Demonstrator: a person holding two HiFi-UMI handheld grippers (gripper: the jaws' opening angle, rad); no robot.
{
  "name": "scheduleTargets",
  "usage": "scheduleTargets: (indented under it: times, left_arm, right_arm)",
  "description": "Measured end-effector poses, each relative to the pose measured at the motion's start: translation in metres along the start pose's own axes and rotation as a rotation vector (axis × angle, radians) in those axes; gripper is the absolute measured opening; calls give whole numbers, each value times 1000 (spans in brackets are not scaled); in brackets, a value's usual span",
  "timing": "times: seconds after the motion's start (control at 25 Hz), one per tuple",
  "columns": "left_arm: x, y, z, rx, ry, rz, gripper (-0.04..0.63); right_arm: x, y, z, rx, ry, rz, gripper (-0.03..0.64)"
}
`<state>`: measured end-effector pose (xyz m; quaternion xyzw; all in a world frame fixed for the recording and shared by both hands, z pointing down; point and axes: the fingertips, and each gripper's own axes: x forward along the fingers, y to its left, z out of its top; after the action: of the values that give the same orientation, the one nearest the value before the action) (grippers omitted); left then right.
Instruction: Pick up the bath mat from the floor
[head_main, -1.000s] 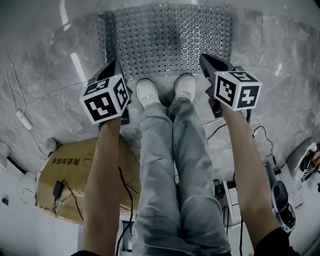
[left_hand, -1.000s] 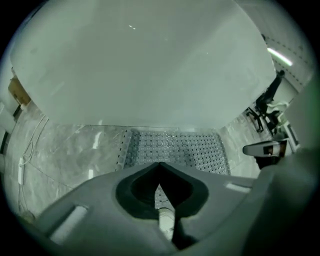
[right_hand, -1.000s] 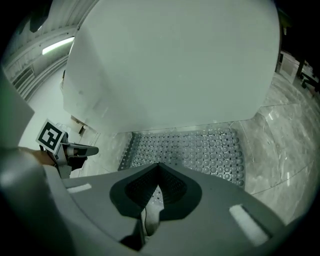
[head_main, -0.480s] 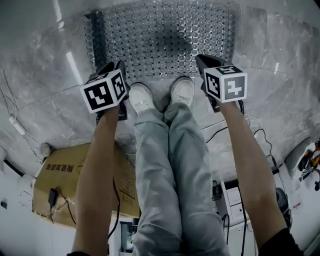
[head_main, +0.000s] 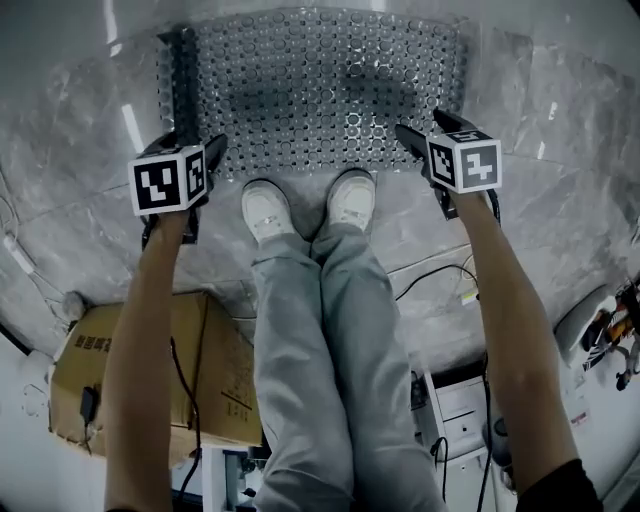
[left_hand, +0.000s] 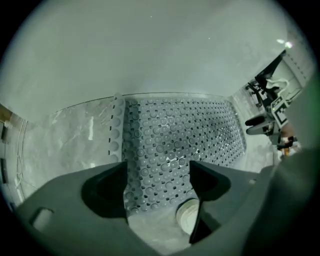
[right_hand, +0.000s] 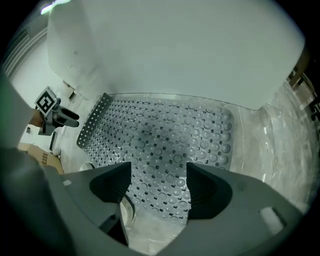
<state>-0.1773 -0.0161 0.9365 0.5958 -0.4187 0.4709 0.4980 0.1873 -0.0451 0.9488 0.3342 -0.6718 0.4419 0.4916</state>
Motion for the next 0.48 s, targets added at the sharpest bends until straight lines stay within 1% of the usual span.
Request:
scheduleTargets:
  times: [0.08,0.16,0.24,0.32,0.48]
  left_arm:
    - [4,10,-3,61,27,29,405]
    - [10,13,1,134,21,39,414]
    - [16,21,4,171,6,50,429]
    - [19,35,4,169,6,64,434]
    - [26,61,3,131,12,102,434]
  right_arm:
    - [6,-21,-7,43,13,-5,356]
    - [6,-48,-8,74,6,-37,356]
    - [7,-70,-8,90,-2,-73,357]
    - [11,-84,-13,99,2,-95,360]
    - [15,-110,-19,108,17,-125,368]
